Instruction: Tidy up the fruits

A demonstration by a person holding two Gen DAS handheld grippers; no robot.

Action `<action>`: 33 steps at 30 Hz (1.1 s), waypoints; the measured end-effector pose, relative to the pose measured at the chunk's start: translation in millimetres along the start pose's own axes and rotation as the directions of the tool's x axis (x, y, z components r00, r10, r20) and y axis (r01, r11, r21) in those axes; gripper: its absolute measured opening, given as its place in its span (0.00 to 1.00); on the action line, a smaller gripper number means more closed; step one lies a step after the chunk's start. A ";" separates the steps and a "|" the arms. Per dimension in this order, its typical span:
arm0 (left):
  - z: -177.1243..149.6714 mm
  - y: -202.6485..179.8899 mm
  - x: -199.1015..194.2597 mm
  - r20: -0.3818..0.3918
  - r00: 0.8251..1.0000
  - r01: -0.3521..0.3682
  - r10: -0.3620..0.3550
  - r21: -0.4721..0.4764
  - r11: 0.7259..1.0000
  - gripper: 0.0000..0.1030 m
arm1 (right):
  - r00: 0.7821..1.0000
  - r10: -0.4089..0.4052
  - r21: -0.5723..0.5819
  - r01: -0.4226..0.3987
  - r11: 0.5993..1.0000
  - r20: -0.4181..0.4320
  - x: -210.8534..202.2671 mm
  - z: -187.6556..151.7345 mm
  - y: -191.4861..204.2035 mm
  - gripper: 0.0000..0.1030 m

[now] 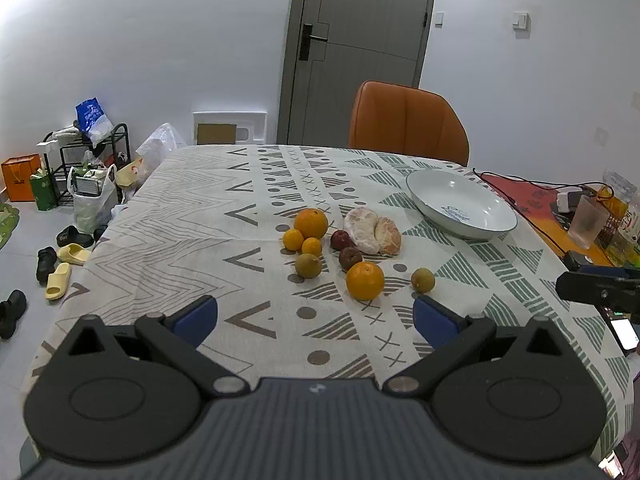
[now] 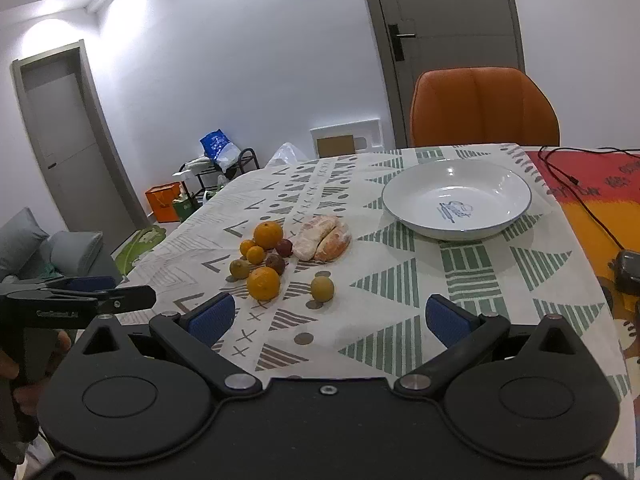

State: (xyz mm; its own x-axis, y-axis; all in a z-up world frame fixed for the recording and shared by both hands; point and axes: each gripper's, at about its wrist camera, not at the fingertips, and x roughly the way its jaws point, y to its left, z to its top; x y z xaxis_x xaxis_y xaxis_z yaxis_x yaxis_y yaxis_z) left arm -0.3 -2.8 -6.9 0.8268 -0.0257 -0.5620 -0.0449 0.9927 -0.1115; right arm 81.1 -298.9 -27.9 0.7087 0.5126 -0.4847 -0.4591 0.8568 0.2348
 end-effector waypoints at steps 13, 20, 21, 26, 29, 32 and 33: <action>1.2 1.5 -2.0 0.004 1.000 -0.006 0.006 -0.004 1.000 1.00 | 1.000 0.000 -0.020 0.000 1.000 -0.015 -0.2 -1.9 2.1 1.00; 1.1 1.2 -1.4 0.006 1.000 -0.013 0.013 -0.002 1.000 1.00 | 1.000 -0.011 -0.020 0.011 1.000 -0.015 -2.3 -0.9 2.1 1.00; 1.1 1.0 -1.4 0.006 1.000 -0.012 0.012 -0.002 1.000 1.00 | 1.000 -0.010 -0.020 0.010 1.000 -0.015 -2.5 -1.0 1.9 1.00; 1.3 0.2 -2.3 0.010 1.000 -0.009 0.009 0.001 1.000 1.00 | 1.000 -0.014 -0.025 0.014 1.000 -0.018 -2.1 -0.6 2.6 1.00; 1.1 0.2 -2.6 0.009 1.000 -0.013 0.013 0.001 1.000 1.00 | 1.000 -0.011 -0.031 0.010 0.999 -0.013 -2.5 -0.3 3.6 1.00; 1.5 0.8 -3.1 0.010 1.000 -0.013 0.013 -0.003 1.000 1.00 | 1.000 -0.012 -0.036 0.011 0.999 -0.015 -2.1 0.2 4.4 1.00; 1.3 0.7 -3.5 0.012 1.000 -0.015 0.015 -0.002 1.000 1.00 | 1.000 -0.012 -0.037 0.011 0.999 -0.016 -2.1 0.1 4.5 1.00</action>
State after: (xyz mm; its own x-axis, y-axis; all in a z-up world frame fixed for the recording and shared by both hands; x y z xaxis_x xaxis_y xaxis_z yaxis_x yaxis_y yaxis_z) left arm -2.5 -1.9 -3.9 0.8325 -0.0099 -0.5539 -0.0581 0.9928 -0.1051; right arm 77.6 -296.1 -25.8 0.7055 0.5013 -0.5009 -0.4704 0.8599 0.1981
